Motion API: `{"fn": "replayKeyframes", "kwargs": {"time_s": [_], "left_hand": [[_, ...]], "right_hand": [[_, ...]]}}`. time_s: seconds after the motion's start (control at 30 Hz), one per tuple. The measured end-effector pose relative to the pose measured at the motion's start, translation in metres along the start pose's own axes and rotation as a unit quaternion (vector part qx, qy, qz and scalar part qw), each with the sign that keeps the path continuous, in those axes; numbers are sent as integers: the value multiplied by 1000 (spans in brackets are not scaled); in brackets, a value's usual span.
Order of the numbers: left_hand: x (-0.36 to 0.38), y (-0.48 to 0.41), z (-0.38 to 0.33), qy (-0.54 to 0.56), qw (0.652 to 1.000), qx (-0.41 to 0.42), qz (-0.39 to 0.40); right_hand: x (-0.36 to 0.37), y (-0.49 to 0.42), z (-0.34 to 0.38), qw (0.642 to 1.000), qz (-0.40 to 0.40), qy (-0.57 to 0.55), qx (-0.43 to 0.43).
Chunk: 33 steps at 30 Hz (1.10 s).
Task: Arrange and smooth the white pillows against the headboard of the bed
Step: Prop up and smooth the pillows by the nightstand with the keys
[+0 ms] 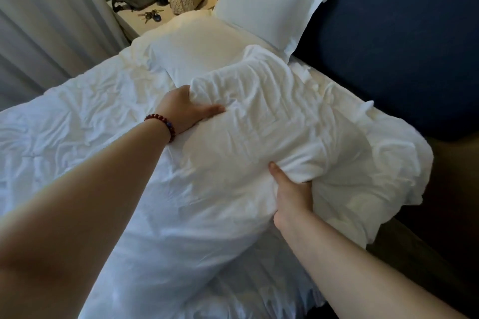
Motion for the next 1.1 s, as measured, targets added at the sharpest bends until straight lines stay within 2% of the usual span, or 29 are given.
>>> {"fn": "replayKeyframes", "kwargs": {"time_s": [0.27,0.4,0.7,0.9,1.1], "left_hand": [[-30,52,-102,105,987,63,-104],[-30,67,-157,161,972,95,-140],[28,80,-265,302,923,101,-216],[66,57,-313,324,907,110,-247],[109,14,-337,315,920,118,-204]], "right_hand": [[-48,10,133,988,65,-44,-132],[-80,3,202,975,74,-27,-206],[-141,-52,354,923,78,48,-373],[-170,-97,396,899,70,68,-427],[-177,-152,390,896,45,112,-427]]}}
Point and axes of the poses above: each hand's wrist, its own y-axis away from the middle knuckle, its own x-axis out of the palm, z = x × y, the point moved 6 cm from there along -y, towards the middle knuckle, and after that the axes turned 4 degrees about -x, right-handed, at the moved point
